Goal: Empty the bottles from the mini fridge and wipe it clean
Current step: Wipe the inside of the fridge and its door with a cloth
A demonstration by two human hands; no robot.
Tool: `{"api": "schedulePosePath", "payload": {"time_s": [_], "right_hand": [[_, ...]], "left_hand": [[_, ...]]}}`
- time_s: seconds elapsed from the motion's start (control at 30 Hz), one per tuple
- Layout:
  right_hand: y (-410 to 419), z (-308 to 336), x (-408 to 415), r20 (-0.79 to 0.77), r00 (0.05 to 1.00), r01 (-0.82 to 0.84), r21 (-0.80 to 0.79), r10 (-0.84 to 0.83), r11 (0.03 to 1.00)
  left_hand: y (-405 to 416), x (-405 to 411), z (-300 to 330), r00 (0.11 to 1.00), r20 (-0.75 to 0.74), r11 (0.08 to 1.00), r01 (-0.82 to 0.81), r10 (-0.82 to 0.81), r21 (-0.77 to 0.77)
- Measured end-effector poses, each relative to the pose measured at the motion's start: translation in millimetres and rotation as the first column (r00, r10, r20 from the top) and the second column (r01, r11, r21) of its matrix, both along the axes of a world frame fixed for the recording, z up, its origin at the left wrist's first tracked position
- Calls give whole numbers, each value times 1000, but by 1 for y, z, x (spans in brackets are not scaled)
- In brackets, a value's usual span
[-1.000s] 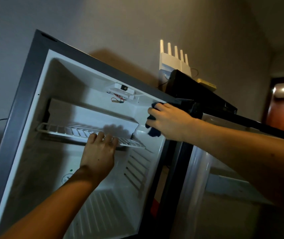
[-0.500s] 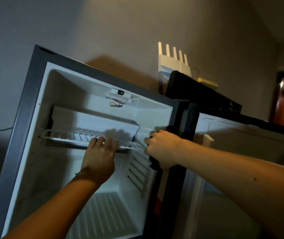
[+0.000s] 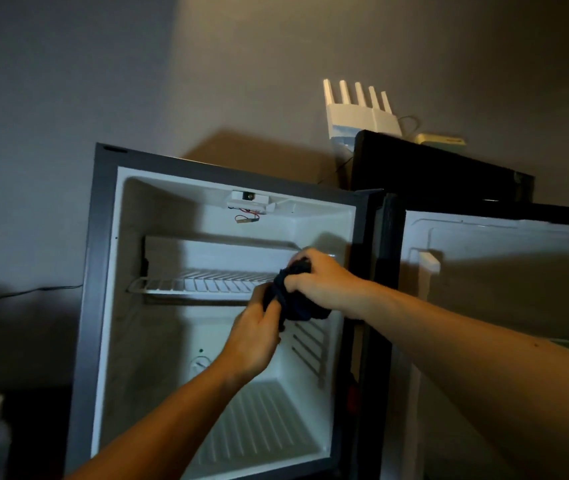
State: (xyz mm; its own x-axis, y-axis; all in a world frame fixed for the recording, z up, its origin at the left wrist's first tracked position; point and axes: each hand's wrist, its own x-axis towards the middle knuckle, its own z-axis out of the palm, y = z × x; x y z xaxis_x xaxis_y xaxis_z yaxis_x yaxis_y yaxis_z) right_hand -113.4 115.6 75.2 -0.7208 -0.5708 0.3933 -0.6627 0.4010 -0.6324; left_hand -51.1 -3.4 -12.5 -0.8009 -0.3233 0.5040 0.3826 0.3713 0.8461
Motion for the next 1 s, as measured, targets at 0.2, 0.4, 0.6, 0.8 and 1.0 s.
{"api": "schedulePosePath", "payload": {"time_s": [0.2, 0.4, 0.6, 0.8, 1.0], "right_hand": [[-24, -27, 9, 421, 899, 107, -477, 120, 872], [-36, -29, 8, 362, 911, 15, -509, 197, 861], [-31, -34, 14, 281, 949, -6, -438, 143, 899], [-6, -34, 30, 439, 781, -253, -428, 444, 868], [22, -22, 35, 311, 852, -195, -558, 421, 807]], "left_hand": [[14, 21, 20, 982, 6, 815, 155, -190, 558], [10, 36, 26, 988, -120, 916, -41, 96, 400], [9, 42, 23, 937, -189, 942, -251, 294, 221], [21, 39, 28, 908, -256, 943, -327, 331, 60], [41, 47, 30, 890, -382, 933, -325, 248, -153]]}}
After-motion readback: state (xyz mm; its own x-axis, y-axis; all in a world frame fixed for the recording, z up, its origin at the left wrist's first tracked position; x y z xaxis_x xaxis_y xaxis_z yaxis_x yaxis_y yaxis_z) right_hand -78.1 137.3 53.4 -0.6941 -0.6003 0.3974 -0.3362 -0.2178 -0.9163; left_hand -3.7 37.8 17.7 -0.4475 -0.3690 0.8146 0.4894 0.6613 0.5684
